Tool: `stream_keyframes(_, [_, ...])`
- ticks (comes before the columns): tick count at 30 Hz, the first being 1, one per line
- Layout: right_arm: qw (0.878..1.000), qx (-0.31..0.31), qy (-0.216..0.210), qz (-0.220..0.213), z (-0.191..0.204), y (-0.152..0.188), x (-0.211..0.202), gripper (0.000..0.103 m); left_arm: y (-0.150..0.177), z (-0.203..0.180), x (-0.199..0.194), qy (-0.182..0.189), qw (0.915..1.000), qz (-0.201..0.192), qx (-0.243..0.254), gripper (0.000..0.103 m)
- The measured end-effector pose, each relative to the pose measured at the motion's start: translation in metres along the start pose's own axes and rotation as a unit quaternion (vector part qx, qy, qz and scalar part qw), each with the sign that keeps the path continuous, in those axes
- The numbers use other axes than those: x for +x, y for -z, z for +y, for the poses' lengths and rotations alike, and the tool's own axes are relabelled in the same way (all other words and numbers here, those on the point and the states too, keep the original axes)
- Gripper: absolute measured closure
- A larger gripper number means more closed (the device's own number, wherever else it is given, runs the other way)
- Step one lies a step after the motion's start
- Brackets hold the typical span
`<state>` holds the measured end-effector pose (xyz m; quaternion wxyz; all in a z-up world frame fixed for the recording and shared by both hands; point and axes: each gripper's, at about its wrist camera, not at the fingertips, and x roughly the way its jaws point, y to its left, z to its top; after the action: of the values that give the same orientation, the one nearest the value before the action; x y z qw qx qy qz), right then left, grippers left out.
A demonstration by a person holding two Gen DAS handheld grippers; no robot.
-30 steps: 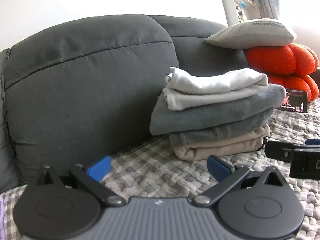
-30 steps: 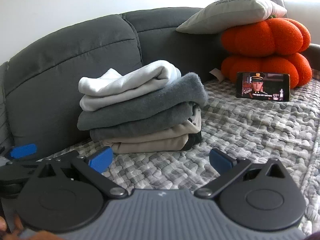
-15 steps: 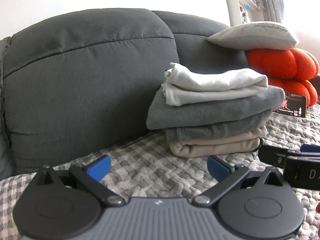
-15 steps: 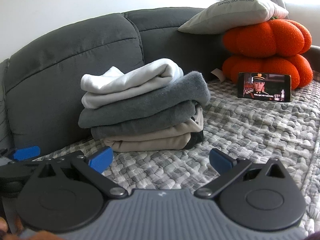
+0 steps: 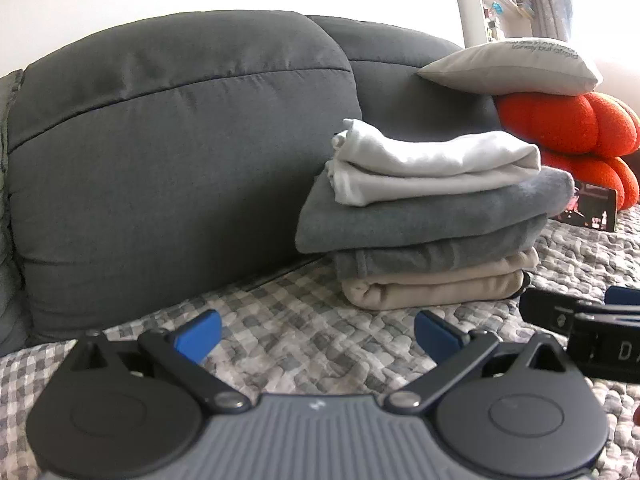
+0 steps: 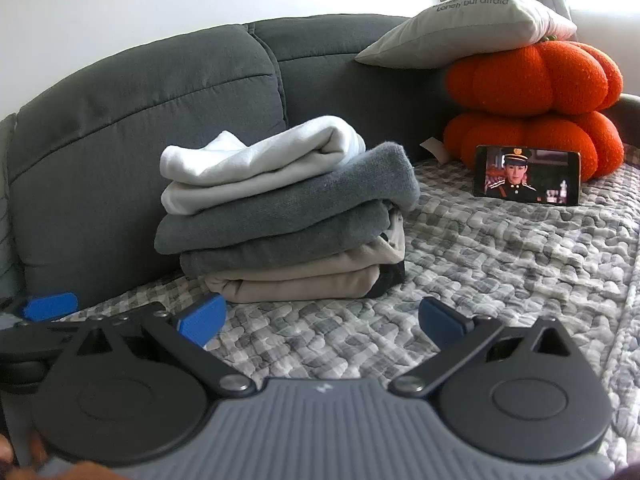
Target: Fold clothes
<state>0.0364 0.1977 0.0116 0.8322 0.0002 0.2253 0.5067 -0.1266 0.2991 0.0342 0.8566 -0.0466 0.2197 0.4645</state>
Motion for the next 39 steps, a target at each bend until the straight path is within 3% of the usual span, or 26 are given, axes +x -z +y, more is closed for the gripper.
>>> stream_keyframes(39, [1.000,0.007,-0.004,0.010,-0.0021,0.0015,0.0027,0.000,0.0021,-0.0010,0.0020,-0.001,1.0000,0.009,0.000,0.000])
